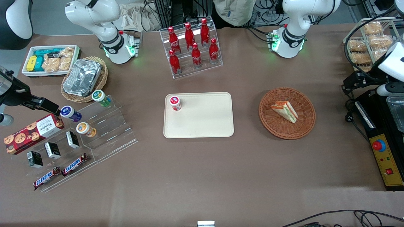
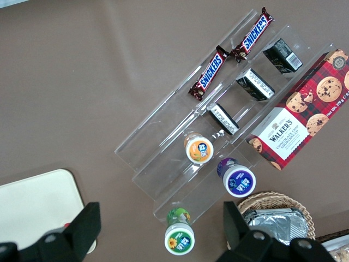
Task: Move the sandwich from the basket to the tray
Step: 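Move the left gripper over the wicker basket toward the sandwich, then lower the left gripper and close it on the wrapped sandwich, then lift the sandwich out of the basket with the left gripper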
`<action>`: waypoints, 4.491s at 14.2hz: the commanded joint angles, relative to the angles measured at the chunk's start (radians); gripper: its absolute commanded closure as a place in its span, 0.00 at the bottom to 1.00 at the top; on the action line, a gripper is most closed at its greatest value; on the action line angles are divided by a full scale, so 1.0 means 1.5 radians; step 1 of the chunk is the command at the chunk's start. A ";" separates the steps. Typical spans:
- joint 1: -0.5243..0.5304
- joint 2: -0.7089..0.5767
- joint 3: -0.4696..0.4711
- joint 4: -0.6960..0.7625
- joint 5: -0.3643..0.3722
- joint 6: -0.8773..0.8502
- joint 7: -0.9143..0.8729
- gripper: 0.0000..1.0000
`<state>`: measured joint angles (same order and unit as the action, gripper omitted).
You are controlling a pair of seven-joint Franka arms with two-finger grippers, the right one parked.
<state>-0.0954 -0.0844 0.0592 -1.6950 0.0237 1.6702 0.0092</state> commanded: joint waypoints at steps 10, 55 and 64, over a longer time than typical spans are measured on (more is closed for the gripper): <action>-0.012 -0.099 -0.005 -0.160 -0.011 -0.057 -0.017 0.00; -0.039 0.070 -0.081 -0.484 -0.055 0.457 -0.731 0.93; -0.031 0.053 -0.080 -0.137 0.002 -0.017 -0.598 1.00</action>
<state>-0.1457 -0.0063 -0.0632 -2.0064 0.0175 1.7659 -0.9880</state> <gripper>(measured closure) 0.841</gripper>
